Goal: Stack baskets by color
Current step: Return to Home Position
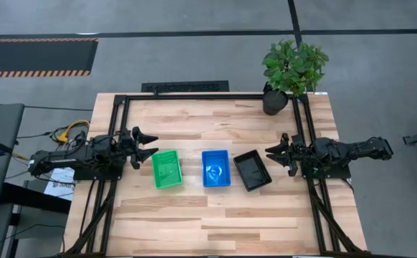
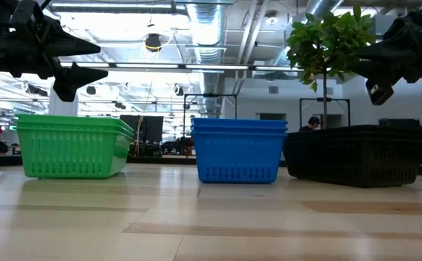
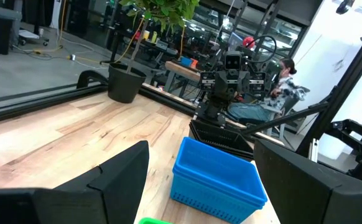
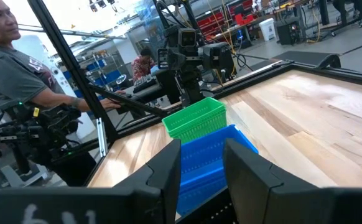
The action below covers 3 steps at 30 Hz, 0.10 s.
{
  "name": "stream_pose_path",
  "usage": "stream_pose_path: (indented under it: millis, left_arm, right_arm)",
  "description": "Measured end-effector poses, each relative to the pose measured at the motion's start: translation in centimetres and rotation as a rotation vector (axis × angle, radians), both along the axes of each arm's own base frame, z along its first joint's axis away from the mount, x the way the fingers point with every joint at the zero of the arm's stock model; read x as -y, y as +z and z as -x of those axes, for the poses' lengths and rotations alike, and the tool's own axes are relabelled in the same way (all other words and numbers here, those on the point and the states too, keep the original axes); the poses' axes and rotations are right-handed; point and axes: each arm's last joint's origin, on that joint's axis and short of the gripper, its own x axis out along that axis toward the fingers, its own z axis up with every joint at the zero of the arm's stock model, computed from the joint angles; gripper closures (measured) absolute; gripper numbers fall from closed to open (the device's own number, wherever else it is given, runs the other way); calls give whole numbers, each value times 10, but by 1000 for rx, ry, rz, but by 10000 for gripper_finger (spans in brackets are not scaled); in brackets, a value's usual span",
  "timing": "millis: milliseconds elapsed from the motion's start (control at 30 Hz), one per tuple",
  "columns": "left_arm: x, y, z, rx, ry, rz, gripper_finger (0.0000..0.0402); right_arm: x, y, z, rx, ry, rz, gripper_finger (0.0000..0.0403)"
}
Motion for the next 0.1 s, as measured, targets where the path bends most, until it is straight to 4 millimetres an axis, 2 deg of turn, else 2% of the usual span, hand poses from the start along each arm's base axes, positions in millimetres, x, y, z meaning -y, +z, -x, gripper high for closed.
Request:
stream_pose_path:
  millis: [100]
  left_arm:
    - [0, 0, 0, 0, 0, 0, 123]
  right_arm:
    - [0, 0, 0, 0, 0, 0, 261]
